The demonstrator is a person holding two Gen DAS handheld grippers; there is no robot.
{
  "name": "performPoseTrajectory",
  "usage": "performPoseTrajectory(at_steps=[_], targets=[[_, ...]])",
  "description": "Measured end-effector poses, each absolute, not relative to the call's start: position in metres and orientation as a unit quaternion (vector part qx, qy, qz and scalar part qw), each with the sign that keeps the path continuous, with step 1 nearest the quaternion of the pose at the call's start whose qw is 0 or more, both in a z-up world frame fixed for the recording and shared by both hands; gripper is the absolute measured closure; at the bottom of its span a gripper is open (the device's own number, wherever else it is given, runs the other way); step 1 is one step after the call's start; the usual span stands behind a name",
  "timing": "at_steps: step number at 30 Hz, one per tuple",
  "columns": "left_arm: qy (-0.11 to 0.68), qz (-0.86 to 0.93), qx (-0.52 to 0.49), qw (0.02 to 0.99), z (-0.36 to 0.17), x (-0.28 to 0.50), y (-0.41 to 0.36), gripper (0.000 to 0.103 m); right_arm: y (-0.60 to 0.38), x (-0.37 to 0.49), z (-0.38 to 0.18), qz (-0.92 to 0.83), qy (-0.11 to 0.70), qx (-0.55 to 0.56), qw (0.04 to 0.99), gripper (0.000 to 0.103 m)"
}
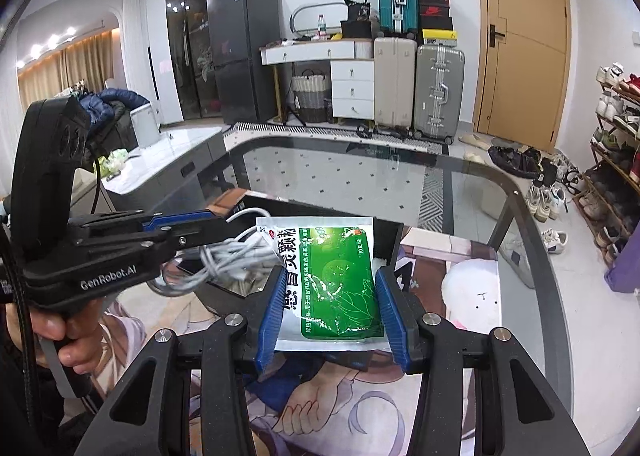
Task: Organize soft objects
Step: 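Lift the cable and green packet and carry them over the box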
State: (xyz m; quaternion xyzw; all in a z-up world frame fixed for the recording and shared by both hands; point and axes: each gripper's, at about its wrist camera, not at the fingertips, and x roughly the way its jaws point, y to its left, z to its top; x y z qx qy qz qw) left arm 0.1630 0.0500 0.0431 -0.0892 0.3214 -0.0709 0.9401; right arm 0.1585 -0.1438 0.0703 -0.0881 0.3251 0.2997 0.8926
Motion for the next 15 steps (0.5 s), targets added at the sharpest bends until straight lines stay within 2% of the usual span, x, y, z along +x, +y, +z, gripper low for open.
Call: performPoseTrajectory(at_steps=[15], targets=[[0.325, -0.052, -0.085, 0.940, 0.028, 0.190, 0.052, 0.088, -0.119, 0.189, 0.054, 0.293, 0.347, -0.110, 0.884, 0.058]])
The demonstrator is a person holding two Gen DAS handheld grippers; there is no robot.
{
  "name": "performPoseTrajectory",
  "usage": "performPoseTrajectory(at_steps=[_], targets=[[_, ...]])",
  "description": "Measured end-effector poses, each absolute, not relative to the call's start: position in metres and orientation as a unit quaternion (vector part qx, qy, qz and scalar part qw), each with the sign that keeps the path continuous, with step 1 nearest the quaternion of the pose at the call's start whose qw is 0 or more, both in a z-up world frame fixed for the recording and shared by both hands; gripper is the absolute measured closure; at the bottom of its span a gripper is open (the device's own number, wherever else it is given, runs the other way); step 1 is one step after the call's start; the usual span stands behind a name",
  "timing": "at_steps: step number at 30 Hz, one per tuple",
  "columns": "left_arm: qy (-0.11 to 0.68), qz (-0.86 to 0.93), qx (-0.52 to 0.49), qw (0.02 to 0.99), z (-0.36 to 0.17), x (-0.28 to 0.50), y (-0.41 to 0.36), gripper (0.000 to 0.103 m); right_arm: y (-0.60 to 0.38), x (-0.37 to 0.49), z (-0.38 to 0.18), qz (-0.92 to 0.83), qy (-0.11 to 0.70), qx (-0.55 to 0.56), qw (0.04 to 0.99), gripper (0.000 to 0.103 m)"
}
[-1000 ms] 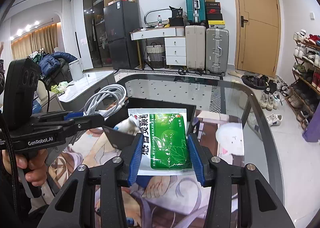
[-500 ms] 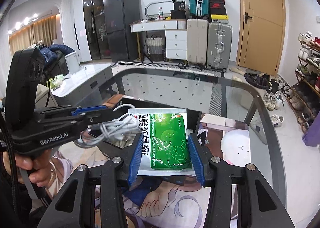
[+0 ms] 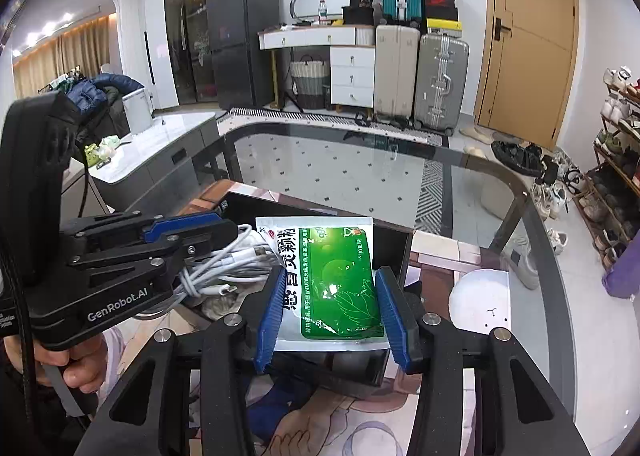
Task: Organize soft objects
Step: 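Lift the cable and green packet and carry them over the box, then open both tools to drop the cable and packet into the box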
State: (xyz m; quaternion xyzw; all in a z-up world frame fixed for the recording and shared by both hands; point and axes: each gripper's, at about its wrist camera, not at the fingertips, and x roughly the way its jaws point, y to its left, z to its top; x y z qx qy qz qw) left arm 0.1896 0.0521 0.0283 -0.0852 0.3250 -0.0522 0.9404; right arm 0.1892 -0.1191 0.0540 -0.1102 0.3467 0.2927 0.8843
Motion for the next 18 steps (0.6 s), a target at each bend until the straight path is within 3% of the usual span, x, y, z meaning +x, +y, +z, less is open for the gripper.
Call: performPoseTrajectory(at_steps=[4, 8, 11, 13, 15, 16, 17, 18], targets=[[0.321, -0.055, -0.085, 0.942, 0.032, 0.185, 0.055, 0.084, -0.119, 0.192, 0.051, 0.290, 0.347, -0.115, 0.885, 0.051], [0.316, -0.055, -0.081, 0.944, 0.036, 0.176, 0.059, 0.056, -0.130, 0.187, 0.056, 0.285, 0.336, -0.106, 0.891, 0.040], [0.314, -0.058, -0.072, 0.945, 0.040, 0.168, 0.058, 0.049, -0.139, 0.182, 0.058, 0.287, 0.333, -0.097, 0.893, 0.026], [0.311, -0.057, -0.063, 0.947, 0.042, 0.162, 0.057, 0.048, -0.146, 0.174, 0.058, 0.287, 0.325, -0.094, 0.896, 0.012], [0.307, -0.059, -0.059, 0.948, 0.044, 0.152, 0.057, 0.033, -0.153, 0.169, 0.059, 0.287, 0.317, -0.087, 0.900, 0.005], [0.303, -0.059, -0.060, 0.949, 0.045, 0.147, 0.057, 0.014, -0.157, 0.166, 0.059, 0.288, 0.312, -0.079, 0.902, 0.003], [0.296, -0.057, -0.062, 0.952, 0.047, 0.141, 0.057, 0.003, -0.159, 0.165, 0.060, 0.289, 0.310, -0.073, 0.903, 0.002], [0.289, -0.057, -0.064, 0.954, 0.048, 0.136, 0.058, 0.002, -0.163, 0.162, 0.060, 0.291, 0.306, -0.065, 0.904, 0.001]])
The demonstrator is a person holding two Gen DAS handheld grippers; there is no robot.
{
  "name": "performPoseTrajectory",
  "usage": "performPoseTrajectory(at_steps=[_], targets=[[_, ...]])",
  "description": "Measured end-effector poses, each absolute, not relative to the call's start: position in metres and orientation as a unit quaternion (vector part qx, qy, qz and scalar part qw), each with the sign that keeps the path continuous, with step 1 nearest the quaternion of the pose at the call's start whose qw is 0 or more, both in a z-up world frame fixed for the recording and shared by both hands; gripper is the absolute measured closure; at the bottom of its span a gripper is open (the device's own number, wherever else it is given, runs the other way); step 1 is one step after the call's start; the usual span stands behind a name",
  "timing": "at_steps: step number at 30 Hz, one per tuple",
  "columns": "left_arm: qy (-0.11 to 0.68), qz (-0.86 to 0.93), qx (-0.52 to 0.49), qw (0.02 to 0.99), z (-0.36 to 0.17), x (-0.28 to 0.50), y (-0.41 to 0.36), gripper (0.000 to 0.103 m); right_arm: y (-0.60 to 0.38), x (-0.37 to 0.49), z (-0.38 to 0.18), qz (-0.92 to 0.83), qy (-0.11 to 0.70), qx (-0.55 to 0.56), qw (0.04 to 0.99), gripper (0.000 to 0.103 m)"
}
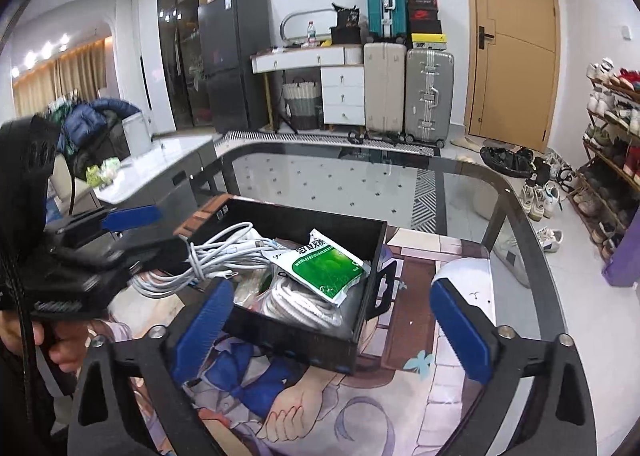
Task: Organize soft objects
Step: 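Open both tools to drop the cable and packet into the box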
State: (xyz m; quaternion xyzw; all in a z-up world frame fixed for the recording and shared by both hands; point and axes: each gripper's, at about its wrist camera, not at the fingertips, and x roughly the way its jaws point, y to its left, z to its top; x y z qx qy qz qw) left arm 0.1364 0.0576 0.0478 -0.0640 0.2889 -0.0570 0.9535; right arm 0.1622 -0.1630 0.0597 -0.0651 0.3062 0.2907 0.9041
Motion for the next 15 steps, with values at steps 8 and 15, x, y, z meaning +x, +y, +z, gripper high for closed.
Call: performPoseTrajectory(at_steps=[8, 15], targets=[[0.278, -0.045, -0.039, 0.959, 0.035, 0.110, 0.051, 0.000, -0.179, 0.136, 0.051, 0.293, 0.280, -0.051, 0.913, 0.001], [0.262, -0.030, -0.048, 0.964, 0.018, 0.098, 0.052, 0.000, -0.183, 0.121, 0.040, 0.297, 0.262, -0.050, 0.917, 0.000]])
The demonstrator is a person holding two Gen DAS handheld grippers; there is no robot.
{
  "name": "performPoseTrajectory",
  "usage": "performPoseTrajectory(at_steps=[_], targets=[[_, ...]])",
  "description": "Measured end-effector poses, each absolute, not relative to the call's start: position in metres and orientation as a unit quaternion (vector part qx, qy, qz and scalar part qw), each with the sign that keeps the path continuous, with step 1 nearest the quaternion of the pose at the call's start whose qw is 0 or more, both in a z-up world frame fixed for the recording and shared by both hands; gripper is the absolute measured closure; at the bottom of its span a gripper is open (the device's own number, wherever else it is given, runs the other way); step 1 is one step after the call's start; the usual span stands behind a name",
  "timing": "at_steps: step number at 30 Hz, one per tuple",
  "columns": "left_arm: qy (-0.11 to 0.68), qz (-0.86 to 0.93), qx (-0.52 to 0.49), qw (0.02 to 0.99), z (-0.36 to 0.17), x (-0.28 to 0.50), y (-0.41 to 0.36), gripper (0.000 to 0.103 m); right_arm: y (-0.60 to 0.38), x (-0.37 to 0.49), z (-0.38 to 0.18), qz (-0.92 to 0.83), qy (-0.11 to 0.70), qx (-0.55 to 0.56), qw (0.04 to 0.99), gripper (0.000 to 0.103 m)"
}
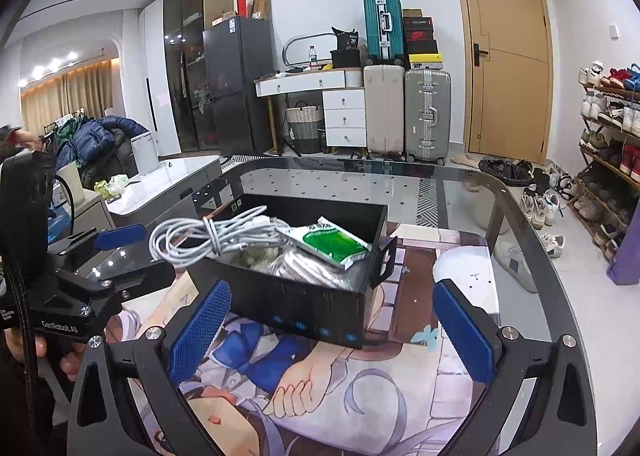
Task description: Organize soft objects
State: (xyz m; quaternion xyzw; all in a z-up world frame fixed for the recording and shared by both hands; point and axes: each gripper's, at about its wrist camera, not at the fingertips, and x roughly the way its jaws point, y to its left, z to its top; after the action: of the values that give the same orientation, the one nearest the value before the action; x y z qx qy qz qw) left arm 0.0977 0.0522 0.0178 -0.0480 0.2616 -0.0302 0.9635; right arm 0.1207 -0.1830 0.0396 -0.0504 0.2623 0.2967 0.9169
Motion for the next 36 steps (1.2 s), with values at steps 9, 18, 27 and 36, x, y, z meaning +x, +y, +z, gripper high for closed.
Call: performPoseTrajectory(at_steps=[9, 18, 27, 36], targets=[[0.244, -0.006, -0.055, 0.968, 0.009, 0.097, 0.056, 0.000, -0.175, 0.109, 0.035, 0.306, 0.226, -0.058, 0.923, 0.000], [0.234, 0.002, -0.055, 0.971, 0.010, 0.095, 0.056, 0.000, -0.178, 0.105, 0.031, 0.302, 0.211, -0.053, 0.928, 0.000], [0.227, 0.005, -0.054, 0.972, 0.013, 0.090, 0.055, 0.000, -0.182, 0.100, 0.032, 0.295, 0.206, -0.051, 0.932, 0.000], [0.223, 0.005, -0.057, 0.973, 0.013, 0.088, 0.054, 0.000, -0.171, 0.089, 0.033, 0.296, 0.193, -0.086, 0.931, 0.000]])
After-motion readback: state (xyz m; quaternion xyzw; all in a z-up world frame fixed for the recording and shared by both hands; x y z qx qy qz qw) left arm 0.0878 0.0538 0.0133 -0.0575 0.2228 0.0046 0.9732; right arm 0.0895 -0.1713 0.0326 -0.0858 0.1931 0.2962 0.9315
